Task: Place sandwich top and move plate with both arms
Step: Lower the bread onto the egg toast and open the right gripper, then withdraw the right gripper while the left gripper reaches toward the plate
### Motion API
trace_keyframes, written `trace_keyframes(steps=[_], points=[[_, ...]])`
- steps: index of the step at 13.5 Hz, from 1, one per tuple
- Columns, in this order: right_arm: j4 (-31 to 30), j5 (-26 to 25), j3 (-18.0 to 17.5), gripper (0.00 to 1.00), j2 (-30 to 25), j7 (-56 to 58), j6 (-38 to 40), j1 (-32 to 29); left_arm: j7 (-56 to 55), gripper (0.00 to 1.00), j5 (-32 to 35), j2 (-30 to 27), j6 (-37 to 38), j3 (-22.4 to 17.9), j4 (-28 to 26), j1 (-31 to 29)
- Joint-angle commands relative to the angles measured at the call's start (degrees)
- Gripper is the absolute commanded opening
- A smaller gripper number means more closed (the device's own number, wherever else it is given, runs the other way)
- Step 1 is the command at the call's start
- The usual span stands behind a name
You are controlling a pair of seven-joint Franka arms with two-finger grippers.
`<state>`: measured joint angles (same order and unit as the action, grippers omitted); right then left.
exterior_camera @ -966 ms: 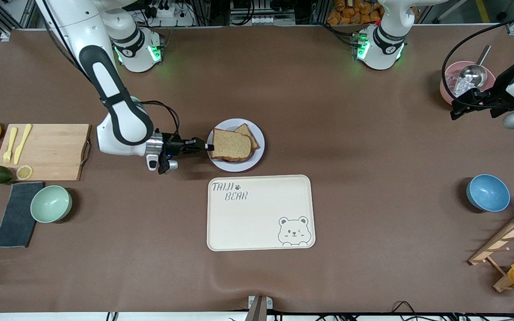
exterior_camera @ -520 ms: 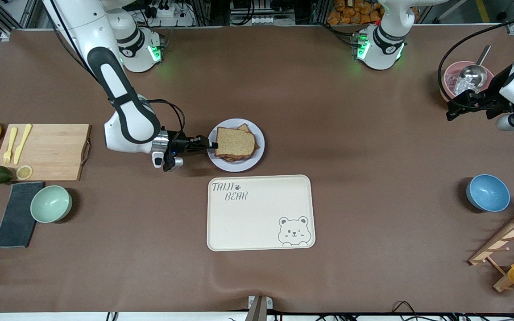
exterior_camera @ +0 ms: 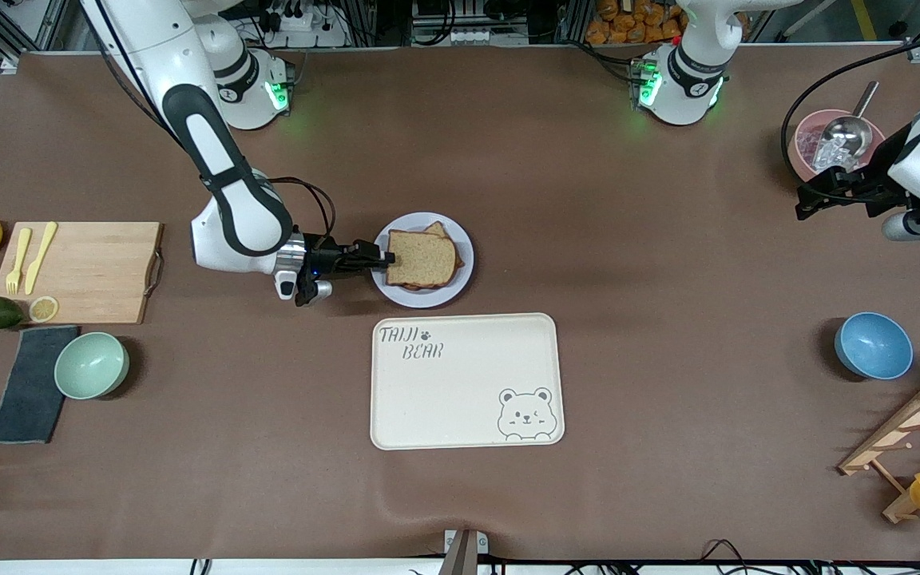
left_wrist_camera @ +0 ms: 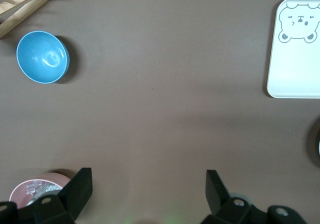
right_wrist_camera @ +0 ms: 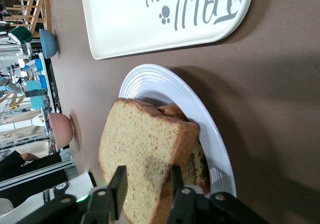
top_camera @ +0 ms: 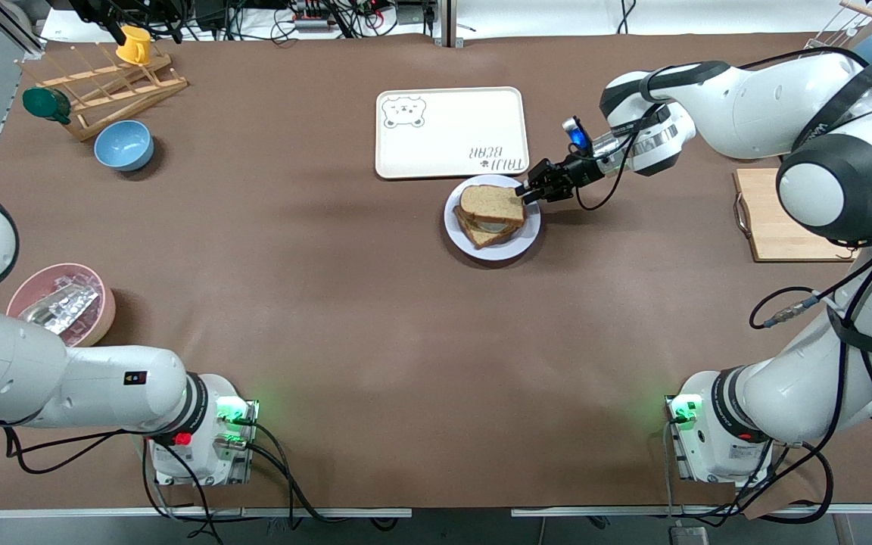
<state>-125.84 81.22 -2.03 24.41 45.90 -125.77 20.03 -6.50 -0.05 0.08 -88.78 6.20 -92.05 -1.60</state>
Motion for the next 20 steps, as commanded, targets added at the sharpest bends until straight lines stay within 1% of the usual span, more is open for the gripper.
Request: trace_keyframes(steps=[1, 3, 5, 7, 9, 12, 13, 14, 15, 16, 17, 19, 20], points=[[-0.54, 1.75, 0.62, 0.47, -0.94, 0.69, -0.35, 0.45, -0.27, 1.0, -0.04, -0.17, -0.25, 0.4, 0.2, -0.24], [-0.02, 0.44, 0.97, 0.47, -1.29, 0.33, 0.0, -0.95, -0.27, 1.0, -0.04, -0.17, -0.25, 0.4, 0.29, -0.25], [2.0, -5.42, 0.97, 0.46, -1.38, -1.23, 0.09, -3.49, -0.27, 1.0, -0.04, -0.17, -0.25, 0.4, 0.46, -0.33], [5.15, -11.67, 1.06, 0.46, -1.38, -5.53, 3.84, -5.78, -0.36, 1.0, -0.21, -0.17, -0.25, 0.4, 0.29, -0.42], [8.67, -17.99, 0.97, 0.47, -1.47, -9.93, 6.06, -8.41, -0.53, 1.0, -2.31, -0.08, -0.34, 0.4, 0.2, -0.59], [14.47, -24.77, 0.97, 0.47, -1.38, -16.95, 10.36, -10.97, -0.53, 1.0, -5.03, 1.41, -1.3, 0.4, -0.15, -0.68], [16.58, -28.18, 0.97, 0.47, -1.3, -18.98, 10.55, -11.85, -0.53, 1.0, -6.96, 2.02, -1.65, 0.4, -0.58, -0.77], [17.99, -29.96, 0.97, 0.47, -1.3, -20.31, 11.24, -12.81, -0.53, 1.0, -8.98, 2.2, -2.7, 0.31, -1.55, -0.95], [19.57, -30.5, 1.06, 0.48, -1.3, -20.76, 13.08, -14.04, -0.53, 1.0, -9.87, 2.2, -4.28, 0.31, -2.77, -0.86], [21.76, -32.77, 1.23, 0.52, -1.12, -20.94, 15.01, -15.36, -0.53, 1.0, -10.06, 2.2, -6.64, 0.4, -4.27, -0.86], [22.91, -35.66, 2.28, 0.63, -1.38, -21.28, 15.55, -15.55, -0.62, 1.0, -10.23, 2.47, -8.14, 0.4, -5.41, -0.6], [26.34, -42.16, 3.95, 0.93, -1.38, -23.22, 15.82, -16.69, 0.51, 1.0, -13.9, 2.91, -13.23, 0.48, -9.36, -0.86], [27.83, -45.33, 5.7, 1.0, -1.73, -23.22, 15.82, -16.52, 0.61, 1.0, -15.93, 3.26, -14.65, 0.4, -10.68, -0.77]])
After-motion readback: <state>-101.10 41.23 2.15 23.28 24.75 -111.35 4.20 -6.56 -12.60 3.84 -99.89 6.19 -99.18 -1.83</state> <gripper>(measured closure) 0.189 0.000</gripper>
